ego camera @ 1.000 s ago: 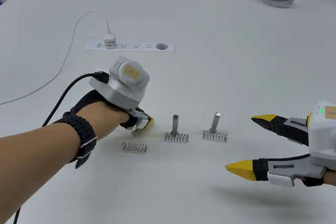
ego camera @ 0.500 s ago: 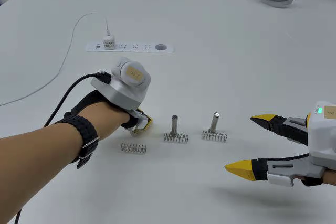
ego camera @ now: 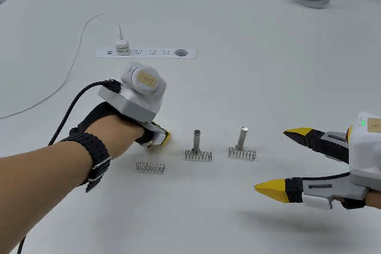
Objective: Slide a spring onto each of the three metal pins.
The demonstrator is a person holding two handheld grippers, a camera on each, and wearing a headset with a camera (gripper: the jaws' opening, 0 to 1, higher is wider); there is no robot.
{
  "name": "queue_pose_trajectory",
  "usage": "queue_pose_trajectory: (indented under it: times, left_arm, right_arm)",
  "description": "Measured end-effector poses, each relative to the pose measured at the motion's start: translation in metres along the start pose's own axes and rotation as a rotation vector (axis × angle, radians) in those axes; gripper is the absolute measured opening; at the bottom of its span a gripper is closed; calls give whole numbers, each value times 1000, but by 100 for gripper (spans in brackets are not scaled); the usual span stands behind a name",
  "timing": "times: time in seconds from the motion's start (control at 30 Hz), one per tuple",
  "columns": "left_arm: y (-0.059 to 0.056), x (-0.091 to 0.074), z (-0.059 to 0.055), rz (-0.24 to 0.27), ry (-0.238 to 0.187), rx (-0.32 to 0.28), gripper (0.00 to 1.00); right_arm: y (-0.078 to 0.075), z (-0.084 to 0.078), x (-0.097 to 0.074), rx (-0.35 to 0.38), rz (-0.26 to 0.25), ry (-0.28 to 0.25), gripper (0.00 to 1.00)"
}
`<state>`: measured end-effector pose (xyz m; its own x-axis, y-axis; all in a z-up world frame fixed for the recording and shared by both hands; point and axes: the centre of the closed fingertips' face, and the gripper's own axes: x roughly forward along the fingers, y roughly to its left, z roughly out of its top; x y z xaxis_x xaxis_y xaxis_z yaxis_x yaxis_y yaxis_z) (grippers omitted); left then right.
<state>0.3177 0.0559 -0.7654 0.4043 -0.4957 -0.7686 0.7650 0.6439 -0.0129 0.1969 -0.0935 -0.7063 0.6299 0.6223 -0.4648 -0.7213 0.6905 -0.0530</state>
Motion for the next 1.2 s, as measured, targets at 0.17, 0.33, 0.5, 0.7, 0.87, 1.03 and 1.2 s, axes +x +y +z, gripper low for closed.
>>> queue_pose_trajectory:
  times: [0.17,0.33,0.5,0.7,0.87,1.03,1.2]
  left_arm:
    - [0,-8,6,-3,-30,-22,7]
    - [-3,-17,9,-4,-51,-25,7]
    - [-5,-27,11,-8,-78,-31,7]
    - [-6,-36,10,-6,-101,-35,7]
    - [-5,-43,10,-5,-119,-40,8]
    - [-5,-49,7,3,-138,-35,8]
    - [-5,-54,5,8,-153,-33,8]
  right_arm:
    - [1,-1,1,2,3,4,79]
    - [0,-1,1,2,3,5,79]
    - [1,-1,2,-1,6,8,79]
    - [3,0,2,-4,9,9,79]
    - [4,0,3,-6,12,11,79]
    - [5,1,3,-8,15,10,79]
    - [6,0,4,-10,17,13,79]
